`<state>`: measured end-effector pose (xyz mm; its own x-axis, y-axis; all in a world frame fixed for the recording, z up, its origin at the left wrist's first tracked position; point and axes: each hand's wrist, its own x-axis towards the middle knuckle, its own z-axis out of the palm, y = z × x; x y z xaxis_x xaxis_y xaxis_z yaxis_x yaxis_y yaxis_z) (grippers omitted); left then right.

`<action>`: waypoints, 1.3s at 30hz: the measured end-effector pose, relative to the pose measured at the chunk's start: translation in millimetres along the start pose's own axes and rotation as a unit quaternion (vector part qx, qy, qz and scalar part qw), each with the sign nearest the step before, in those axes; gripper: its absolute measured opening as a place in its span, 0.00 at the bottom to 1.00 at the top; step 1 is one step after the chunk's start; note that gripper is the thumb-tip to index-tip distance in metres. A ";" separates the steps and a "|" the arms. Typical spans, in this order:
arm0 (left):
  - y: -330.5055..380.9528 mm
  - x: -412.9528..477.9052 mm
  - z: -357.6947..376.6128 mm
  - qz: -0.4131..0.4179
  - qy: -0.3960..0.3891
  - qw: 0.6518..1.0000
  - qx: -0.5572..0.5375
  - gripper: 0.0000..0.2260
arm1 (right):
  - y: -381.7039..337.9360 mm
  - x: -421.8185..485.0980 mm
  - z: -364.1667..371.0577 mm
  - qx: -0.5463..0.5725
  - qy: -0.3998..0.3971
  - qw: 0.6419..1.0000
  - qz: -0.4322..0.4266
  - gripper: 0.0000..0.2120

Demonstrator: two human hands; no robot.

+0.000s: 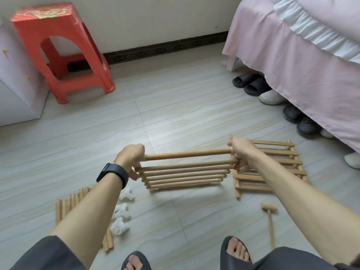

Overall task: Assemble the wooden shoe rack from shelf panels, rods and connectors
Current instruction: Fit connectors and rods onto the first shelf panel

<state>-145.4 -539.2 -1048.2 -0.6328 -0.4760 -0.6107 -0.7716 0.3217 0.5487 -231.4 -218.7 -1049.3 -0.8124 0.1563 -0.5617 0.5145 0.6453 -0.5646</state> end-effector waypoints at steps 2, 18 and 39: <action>-8.6 1.5 -0.4 0.003 -0.009 0.998 -0.060 0.11 | 12.5 2.5 -2.0 0.004 -0.014 1.000 -0.018 0.17; -167.9 76.3 123.3 0.069 0.070 0.995 -0.035 0.22 | 159.8 73.3 148.9 -0.046 -0.023 0.995 -0.085 0.15; -166.9 99.2 180.3 0.335 0.035 0.777 0.532 0.19 | 164.1 71.4 207.7 -0.516 0.002 0.776 -0.362 0.36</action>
<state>-91.1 -492.5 -1303.3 -0.9394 0.0589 -0.3378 0.0893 0.9932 -0.0751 -148.0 -257.0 -1307.6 -0.7883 -0.5257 -0.3198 -0.5693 0.8203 0.0547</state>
